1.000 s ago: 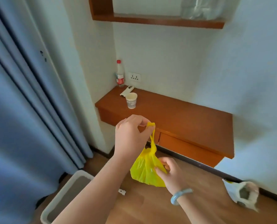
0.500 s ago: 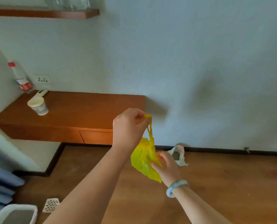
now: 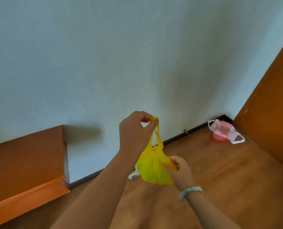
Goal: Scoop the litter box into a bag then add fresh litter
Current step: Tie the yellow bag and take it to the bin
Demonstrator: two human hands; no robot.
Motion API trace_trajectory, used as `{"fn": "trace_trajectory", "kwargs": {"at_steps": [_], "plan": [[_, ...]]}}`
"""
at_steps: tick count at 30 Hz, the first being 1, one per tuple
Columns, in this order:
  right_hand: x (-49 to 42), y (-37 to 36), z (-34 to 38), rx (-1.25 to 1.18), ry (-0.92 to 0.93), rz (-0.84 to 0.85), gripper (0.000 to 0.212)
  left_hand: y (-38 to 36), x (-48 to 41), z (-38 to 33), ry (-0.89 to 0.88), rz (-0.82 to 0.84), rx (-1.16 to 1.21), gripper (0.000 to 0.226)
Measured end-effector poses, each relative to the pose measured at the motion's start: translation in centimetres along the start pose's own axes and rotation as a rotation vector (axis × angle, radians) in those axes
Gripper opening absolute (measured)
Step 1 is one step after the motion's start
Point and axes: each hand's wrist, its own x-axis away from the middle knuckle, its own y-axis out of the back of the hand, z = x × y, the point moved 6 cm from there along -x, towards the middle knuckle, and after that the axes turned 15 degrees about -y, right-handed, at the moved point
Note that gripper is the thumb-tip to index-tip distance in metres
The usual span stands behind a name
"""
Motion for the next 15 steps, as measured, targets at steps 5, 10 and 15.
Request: {"fn": "trace_trajectory", "kwargs": {"at_steps": [5, 10, 15], "plan": [[-4.5, 6.1, -1.4, -0.092, -0.061, -0.179, 0.023, -8.2, -5.4, -1.3, -0.095, 0.117, 0.106, 0.007], [-8.6, 10.5, -3.2, -0.200, -0.157, -0.321, 0.014, -15.8, -10.4, -2.4, -0.160, 0.225, 0.212, 0.007], [-12.2, 14.8, -4.9, -0.294, -0.255, -0.460, 0.012, -23.4, -14.4, -4.3, -0.224, 0.360, 0.277, 0.005]]}}
